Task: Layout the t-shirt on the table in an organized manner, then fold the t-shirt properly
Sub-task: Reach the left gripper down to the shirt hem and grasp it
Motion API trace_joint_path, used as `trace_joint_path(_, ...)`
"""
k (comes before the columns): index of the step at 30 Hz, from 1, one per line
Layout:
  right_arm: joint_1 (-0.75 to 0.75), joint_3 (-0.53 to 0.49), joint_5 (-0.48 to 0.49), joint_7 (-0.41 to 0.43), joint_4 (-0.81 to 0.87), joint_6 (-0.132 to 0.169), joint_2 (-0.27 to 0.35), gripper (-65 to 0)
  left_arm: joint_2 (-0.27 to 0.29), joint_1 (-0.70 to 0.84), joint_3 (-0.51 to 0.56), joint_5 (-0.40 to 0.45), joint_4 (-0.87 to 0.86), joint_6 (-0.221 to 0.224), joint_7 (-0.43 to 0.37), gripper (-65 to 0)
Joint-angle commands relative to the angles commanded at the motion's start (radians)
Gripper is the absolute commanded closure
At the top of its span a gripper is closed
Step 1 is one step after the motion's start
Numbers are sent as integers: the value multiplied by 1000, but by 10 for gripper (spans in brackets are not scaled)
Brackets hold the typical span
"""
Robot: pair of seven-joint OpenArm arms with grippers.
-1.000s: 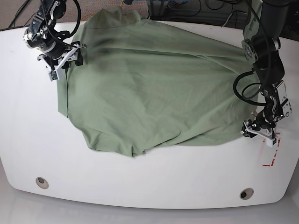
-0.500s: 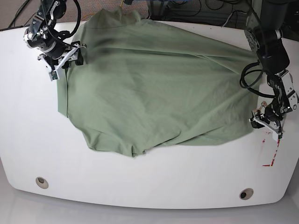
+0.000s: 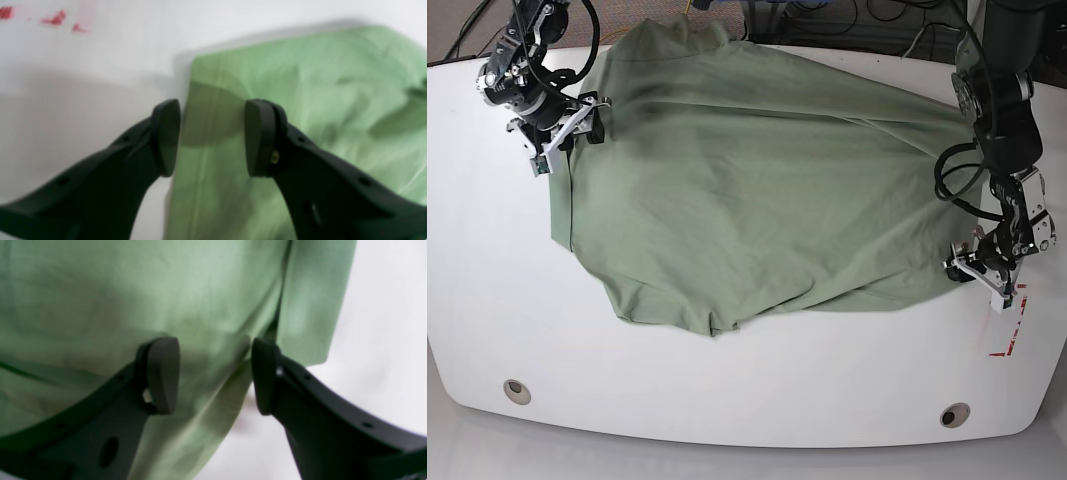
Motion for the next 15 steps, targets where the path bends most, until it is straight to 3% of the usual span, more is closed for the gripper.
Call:
trace_joint_path(4,0,0,0,0,0,0,-2,-335,29,-17,3,0,-2,-2,5,-290)
trace_joint_path(8,0,0,2,0,0,0,-2,-335,61,-35,6,-2,40,-48,57,-286)
trace_joint_path(11,0,0,2,0,0,0,-2,-335,81,-38,6,-2,84,-58,71,-268)
trace_joint_path(15,0,0,2,0,0,0,-2,-335,89,-35,0,0,153,-57,69,-85)
